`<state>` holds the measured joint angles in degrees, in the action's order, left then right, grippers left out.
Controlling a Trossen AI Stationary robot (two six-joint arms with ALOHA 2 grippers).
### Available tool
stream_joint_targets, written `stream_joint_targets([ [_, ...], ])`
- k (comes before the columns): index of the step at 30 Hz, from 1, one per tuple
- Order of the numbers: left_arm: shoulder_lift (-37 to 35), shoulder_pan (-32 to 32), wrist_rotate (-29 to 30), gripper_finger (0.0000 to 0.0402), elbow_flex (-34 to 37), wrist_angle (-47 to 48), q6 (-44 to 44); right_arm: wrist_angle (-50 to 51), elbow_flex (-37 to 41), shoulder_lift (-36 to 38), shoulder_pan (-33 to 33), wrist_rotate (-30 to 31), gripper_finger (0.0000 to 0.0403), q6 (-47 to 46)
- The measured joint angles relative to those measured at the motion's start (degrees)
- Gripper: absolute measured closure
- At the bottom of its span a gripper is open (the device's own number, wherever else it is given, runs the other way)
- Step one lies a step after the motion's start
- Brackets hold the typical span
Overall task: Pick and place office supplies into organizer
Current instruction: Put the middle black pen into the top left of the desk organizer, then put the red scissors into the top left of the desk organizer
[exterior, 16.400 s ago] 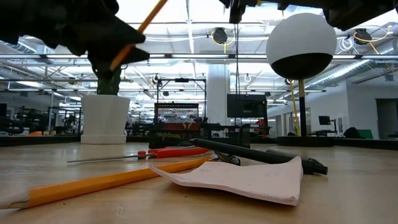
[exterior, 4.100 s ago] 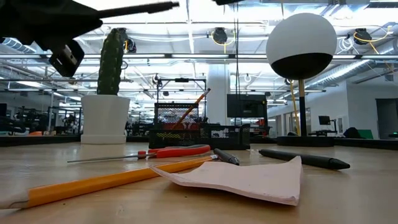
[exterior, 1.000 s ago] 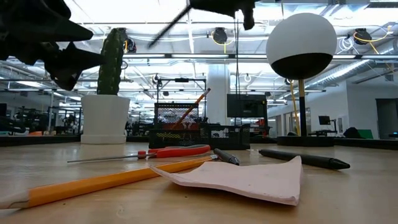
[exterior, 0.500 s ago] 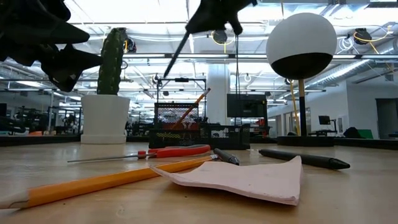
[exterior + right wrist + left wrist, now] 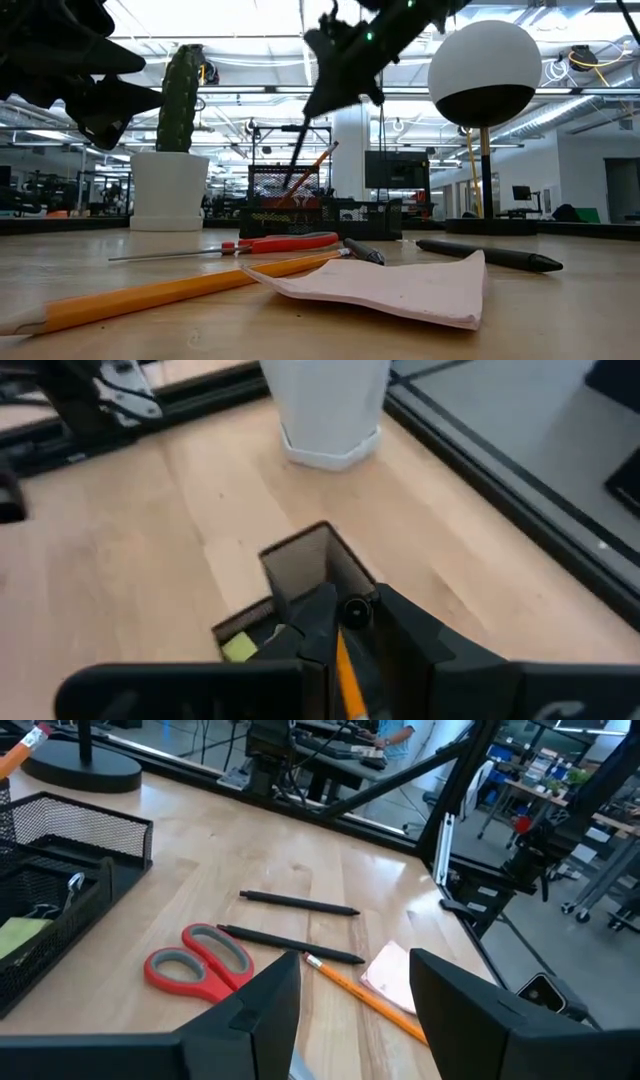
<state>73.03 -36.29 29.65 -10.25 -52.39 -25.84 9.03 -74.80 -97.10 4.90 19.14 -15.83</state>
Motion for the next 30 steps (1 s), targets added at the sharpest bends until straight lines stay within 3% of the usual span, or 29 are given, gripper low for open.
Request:
stream_joint_targets([
  [9, 0.00, 0.28, -0.07, 0.0210, -0.02, 1.19, -0.18, -5.26, -0.04, -5.85, 2.24, -2.80, 0.0328, 2.28],
  [20, 0.00, 0.26, -0.12, 0.0213, 0.00, 2.18, -0.18, -7.47, -0.01, -5.15, 2.06, -2.89, 0.0277, 4.54],
  [30, 0.00, 0.26, 0.15, 0.0213, 0.01, 5.34, 0.19, -7.07, -0.01, -1.77, -4.36, -2.93, 0.0277, 4.54],
])
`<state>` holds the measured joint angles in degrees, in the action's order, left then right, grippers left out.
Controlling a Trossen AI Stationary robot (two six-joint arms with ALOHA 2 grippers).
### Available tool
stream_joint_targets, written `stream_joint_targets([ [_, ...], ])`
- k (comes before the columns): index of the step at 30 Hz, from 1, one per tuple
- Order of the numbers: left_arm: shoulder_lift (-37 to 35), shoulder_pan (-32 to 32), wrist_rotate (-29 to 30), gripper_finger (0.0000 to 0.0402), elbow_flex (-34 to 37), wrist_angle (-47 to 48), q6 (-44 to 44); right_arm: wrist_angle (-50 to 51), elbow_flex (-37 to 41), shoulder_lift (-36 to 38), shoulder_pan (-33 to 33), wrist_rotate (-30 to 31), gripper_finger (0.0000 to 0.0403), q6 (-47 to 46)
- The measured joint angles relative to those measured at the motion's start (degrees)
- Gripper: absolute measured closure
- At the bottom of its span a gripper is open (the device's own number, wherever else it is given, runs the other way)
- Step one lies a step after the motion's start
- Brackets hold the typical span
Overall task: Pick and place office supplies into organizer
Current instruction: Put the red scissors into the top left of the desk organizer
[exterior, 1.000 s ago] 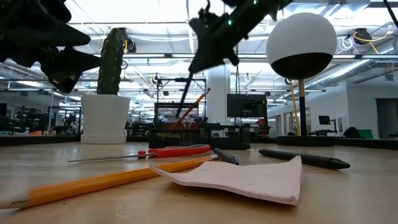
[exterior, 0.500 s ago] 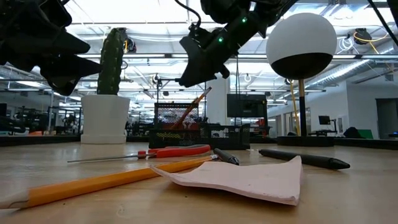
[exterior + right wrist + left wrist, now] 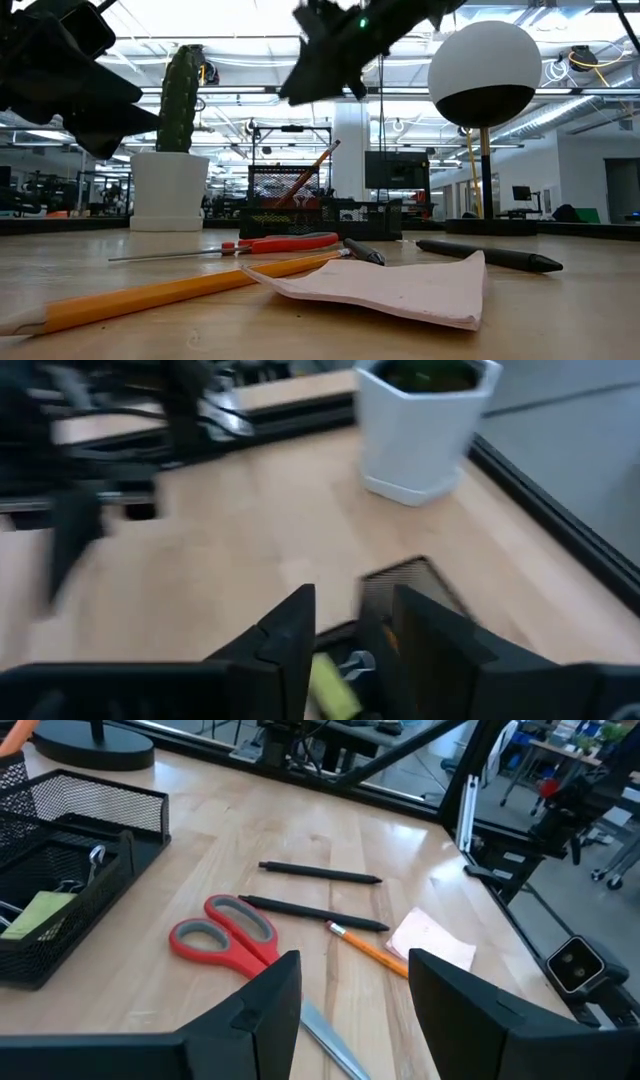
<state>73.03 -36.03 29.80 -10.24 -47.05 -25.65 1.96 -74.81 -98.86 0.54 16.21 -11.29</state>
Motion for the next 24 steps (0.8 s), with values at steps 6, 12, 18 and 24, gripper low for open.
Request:
stream_joint_targets([
  [6, 0.00, 0.00, 0.05, 0.0213, 0.00, 0.09, -0.02, -0.81, 0.00, 1.65, -7.18, 0.06, 0.0284, -0.20],
  [12, 0.00, 0.00, 0.22, 0.0213, -0.02, -0.22, -0.43, -0.18, 0.20, 0.78, -13.77, 2.73, 0.0285, -5.80],
  [18, 0.00, 0.00, 0.22, 0.0213, -0.02, -0.78, -1.90, 5.95, 0.24, -0.98, -16.84, 2.99, 0.0297, -17.48],
  [24, 0.00, 0.00, 0.22, 0.0213, -0.02, -0.76, -1.92, 14.39, 0.26, -2.83, -16.05, -1.01, 0.0300, -28.69],
])
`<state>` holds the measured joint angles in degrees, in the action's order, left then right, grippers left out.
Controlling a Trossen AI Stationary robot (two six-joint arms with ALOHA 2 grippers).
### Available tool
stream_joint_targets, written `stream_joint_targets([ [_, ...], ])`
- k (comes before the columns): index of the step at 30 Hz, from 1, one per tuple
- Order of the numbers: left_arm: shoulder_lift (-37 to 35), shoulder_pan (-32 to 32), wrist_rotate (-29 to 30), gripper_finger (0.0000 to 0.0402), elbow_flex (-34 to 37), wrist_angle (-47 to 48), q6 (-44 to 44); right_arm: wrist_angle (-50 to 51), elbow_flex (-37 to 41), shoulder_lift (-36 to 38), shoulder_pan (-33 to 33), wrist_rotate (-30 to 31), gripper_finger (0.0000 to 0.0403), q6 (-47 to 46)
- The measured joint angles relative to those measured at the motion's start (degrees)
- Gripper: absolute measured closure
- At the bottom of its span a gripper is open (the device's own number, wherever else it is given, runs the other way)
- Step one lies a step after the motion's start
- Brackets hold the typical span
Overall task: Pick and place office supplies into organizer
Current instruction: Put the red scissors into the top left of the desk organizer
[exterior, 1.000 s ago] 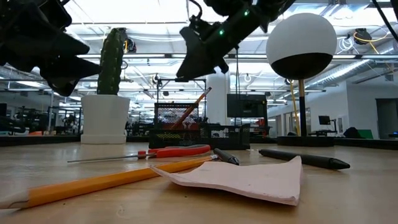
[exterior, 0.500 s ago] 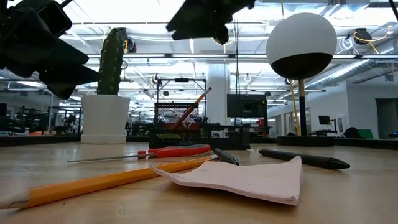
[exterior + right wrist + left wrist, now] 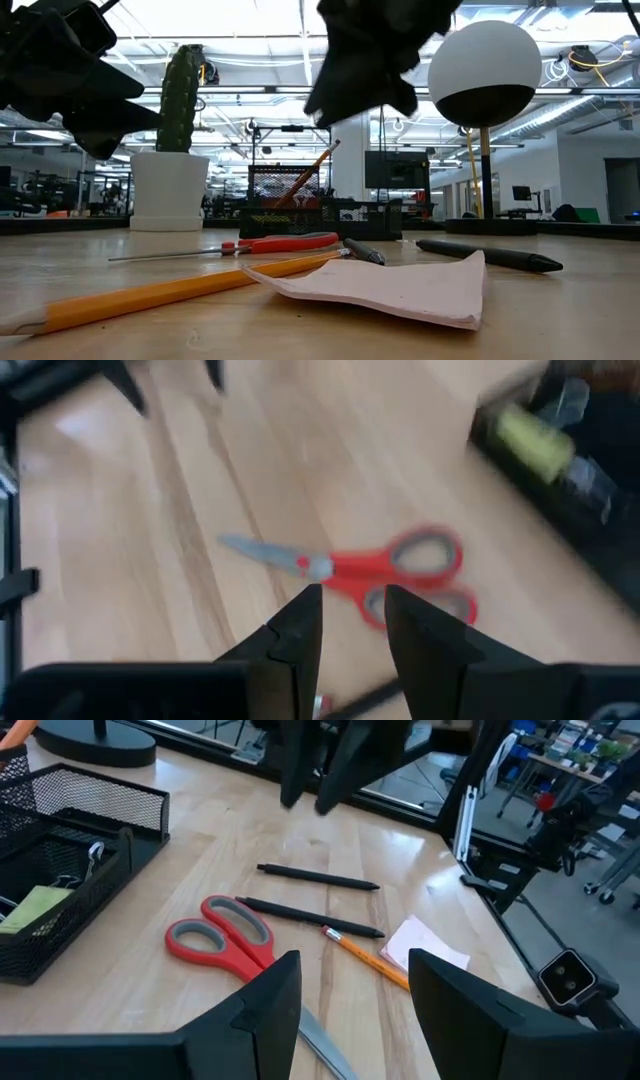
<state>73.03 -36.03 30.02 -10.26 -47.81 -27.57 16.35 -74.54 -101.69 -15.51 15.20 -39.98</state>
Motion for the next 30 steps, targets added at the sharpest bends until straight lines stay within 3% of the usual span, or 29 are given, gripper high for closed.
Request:
stream_joint_targets([
  [6, 0.00, 0.00, 1.12, 0.0213, 0.00, 0.07, -3.52, 2.59, 0.02, -3.00, 3.60, -5.68, 0.0300, -5.54],
  [14, 0.00, 0.00, 0.13, 0.0213, 0.00, 0.22, -4.00, 2.47, -0.10, -7.89, 7.92, -10.76, 0.0300, -5.50],
  [23, 0.02, 0.00, 0.11, 0.0213, 0.00, 0.22, -5.77, 11.65, -6.13, -12.09, 8.35, -7.89, 0.0300, -4.65],
  [30, 0.02, 0.00, 0.09, 0.0213, 0.00, 0.05, -5.77, 12.78, -6.56, -11.95, 8.32, -6.30, 0.0300, -4.30],
])
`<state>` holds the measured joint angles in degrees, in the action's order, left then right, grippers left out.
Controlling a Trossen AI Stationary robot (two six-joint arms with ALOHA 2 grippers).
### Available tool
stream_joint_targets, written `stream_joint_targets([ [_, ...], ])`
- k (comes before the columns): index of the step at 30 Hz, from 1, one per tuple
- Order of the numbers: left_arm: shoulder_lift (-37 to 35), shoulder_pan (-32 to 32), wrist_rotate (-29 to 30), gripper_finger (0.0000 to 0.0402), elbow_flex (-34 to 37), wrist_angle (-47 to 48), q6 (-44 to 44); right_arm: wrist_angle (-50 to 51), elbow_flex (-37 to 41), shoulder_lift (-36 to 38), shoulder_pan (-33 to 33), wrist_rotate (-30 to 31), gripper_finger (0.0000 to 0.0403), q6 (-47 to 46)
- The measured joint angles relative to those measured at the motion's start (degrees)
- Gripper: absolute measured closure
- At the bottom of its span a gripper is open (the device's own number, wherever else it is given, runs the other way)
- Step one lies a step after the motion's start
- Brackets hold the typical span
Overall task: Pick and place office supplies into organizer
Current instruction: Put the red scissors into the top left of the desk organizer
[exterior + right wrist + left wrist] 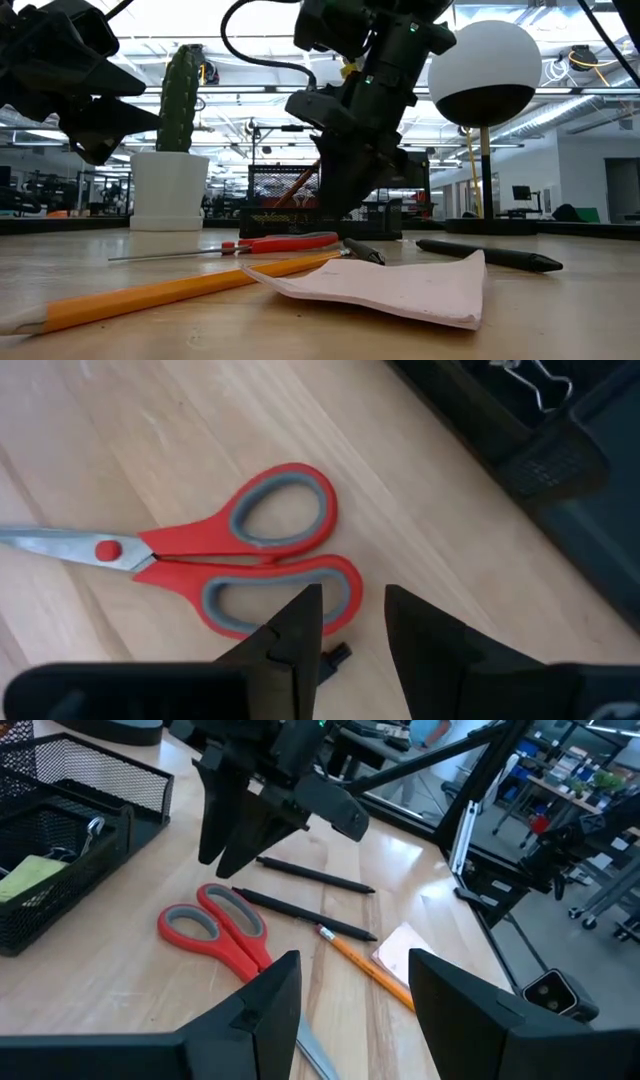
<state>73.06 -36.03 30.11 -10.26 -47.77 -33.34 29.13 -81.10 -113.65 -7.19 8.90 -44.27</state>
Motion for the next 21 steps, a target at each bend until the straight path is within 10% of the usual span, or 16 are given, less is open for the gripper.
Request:
stream_joint_targets([
  [21, 0.00, 0.00, -0.11, 0.0213, 0.00, 0.52, -0.03, -1.64, -0.22, -5.99, -0.61, -4.01, 0.0308, 2.10],
])
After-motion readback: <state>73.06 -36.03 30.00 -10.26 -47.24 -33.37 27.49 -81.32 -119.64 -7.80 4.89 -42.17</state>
